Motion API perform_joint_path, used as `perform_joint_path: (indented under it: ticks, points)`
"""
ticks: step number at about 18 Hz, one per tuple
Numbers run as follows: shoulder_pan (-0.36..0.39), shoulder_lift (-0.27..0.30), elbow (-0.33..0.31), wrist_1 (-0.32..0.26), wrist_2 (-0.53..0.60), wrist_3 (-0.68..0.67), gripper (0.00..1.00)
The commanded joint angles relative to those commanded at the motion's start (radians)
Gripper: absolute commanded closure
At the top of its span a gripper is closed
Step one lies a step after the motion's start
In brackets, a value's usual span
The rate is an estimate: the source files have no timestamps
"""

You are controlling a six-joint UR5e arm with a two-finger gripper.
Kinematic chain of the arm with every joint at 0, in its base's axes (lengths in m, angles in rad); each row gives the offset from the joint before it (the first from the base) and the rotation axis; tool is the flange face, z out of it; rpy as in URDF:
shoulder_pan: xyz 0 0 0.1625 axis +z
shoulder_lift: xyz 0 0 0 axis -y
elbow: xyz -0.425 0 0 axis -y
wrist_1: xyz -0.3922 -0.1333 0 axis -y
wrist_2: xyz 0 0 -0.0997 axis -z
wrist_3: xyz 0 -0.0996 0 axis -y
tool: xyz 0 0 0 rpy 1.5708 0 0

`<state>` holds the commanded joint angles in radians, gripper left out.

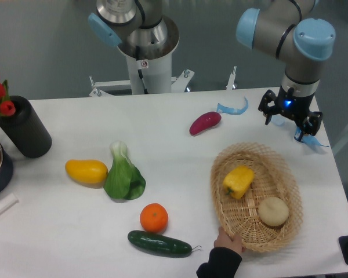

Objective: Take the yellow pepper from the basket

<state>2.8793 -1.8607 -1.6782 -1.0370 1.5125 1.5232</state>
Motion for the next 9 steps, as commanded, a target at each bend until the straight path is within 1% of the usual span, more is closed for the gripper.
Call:
perform_joint_path:
  ticks: [7, 9]
  points:
    - [0.000, -0.002, -0.003, -0.002, -0.003, -0.006, 0.00]
    - [0.002, -0.002, -0.035, 0.002, -0.006, -0.009, 0.00]
